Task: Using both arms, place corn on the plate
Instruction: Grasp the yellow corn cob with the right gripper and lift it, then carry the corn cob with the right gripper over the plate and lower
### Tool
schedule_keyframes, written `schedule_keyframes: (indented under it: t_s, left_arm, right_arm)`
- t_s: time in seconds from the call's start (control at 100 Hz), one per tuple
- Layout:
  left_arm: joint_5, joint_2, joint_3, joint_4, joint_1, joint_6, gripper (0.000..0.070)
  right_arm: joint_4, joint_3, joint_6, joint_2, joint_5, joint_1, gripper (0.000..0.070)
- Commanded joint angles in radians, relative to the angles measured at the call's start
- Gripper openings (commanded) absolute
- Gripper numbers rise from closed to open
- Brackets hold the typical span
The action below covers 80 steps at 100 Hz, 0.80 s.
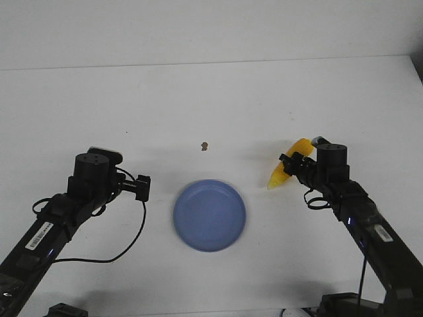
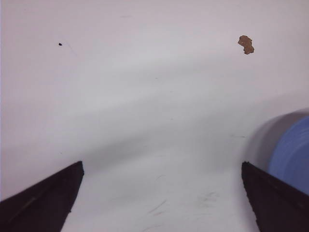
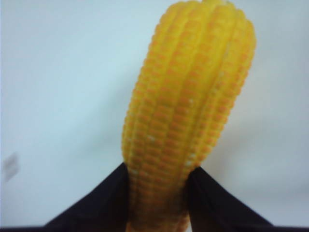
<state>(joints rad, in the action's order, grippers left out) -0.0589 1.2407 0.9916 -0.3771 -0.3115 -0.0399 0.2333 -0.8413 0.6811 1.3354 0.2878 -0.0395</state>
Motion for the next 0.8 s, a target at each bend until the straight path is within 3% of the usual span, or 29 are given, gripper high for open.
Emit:
schedule_keyframes:
  t_s: [0.0, 0.24, 0.46, 0.64, 0.79]
  left_arm:
    - [-0.004, 0.009, 0.009, 0.003, -0.003, -0.002, 0.07]
    - [-0.004, 0.009, 0.009, 0.003, -0.003, -0.002, 0.07]
    - [-0.004, 0.009, 0.009, 0.003, -0.003, -0.002, 0.07]
    - [-0.004, 0.009, 0.009, 0.003, -0.003, -0.002, 0.07]
    - [-0.004, 0.009, 0.009, 0.003, -0.003, -0.002, 0.07]
  right_arm:
    - [0.011, -0.011, -0.079, -0.05, 0.046, -0.039, 0.0124]
    - [0.074, -0.011, -0.109, -0.162, 0.057, -0.267, 0.0134]
    - [0.043, -0.011, -0.109, -0.091, -0.066, -0.464, 0.0141]
    - [0.02, -0.011, -0.104, 0.019, -0.079, -0.545, 0.0221]
    - [0.013, -0.011, -0.097, 0.098, -0.076, -0.585, 0.0228]
